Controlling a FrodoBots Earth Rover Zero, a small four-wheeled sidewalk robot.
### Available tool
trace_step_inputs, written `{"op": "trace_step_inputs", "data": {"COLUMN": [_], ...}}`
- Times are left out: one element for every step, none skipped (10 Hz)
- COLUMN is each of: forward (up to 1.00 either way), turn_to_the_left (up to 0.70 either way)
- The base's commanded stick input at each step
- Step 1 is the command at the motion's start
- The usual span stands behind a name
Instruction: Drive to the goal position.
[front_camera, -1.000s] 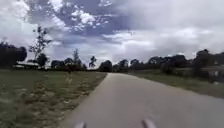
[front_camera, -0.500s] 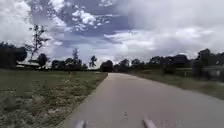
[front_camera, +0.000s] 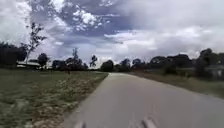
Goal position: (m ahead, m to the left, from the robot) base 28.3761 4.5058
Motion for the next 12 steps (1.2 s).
{"op": "trace_step_inputs", "data": {"forward": [0.85, 0.85, 0.85, 0.85, 0.85, 0.85, 0.85, 0.85, 0.85, 0.85, 0.85, 0.85], "turn_to_the_left": [-0.06, 0.00, 0.00, 0.00, 0.00, 0.00, 0.00, 0.00, 0.00, 0.00, 0.00, 0.00]}}
